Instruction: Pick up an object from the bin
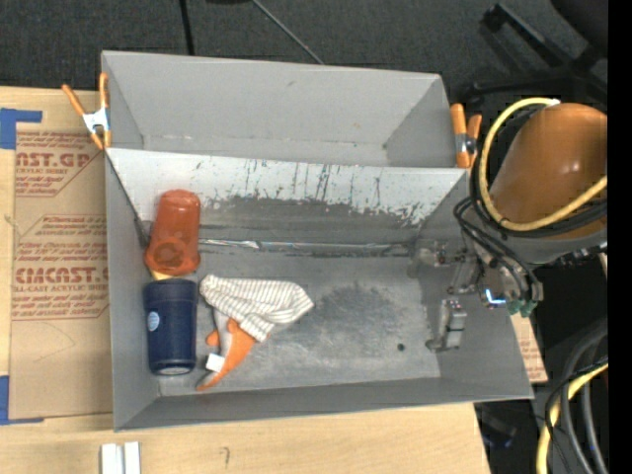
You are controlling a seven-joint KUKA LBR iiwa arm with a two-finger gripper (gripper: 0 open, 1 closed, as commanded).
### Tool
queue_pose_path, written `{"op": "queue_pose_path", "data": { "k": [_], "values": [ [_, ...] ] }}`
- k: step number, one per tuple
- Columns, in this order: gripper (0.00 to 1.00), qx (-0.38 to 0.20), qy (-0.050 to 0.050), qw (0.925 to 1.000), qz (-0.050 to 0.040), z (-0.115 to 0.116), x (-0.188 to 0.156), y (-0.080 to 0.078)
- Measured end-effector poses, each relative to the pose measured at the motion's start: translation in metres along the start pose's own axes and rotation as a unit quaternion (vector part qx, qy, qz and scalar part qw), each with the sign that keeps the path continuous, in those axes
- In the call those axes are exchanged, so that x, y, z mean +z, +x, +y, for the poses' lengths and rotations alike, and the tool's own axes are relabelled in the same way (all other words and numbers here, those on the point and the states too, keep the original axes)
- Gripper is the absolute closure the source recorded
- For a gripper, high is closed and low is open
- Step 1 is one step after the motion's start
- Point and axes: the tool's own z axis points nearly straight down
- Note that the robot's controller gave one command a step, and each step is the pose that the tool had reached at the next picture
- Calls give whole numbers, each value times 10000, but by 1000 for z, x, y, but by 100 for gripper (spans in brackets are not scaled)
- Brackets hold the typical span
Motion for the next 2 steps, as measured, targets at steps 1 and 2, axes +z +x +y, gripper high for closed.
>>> {"op": "queue_pose_path", "data": {
  "k": [1,2],
  "values": [
    [0,-8,5,10000,-41,0,-4,-1],
    [0,-292,12,9995,-69,26,36,-12]
  ]
}}
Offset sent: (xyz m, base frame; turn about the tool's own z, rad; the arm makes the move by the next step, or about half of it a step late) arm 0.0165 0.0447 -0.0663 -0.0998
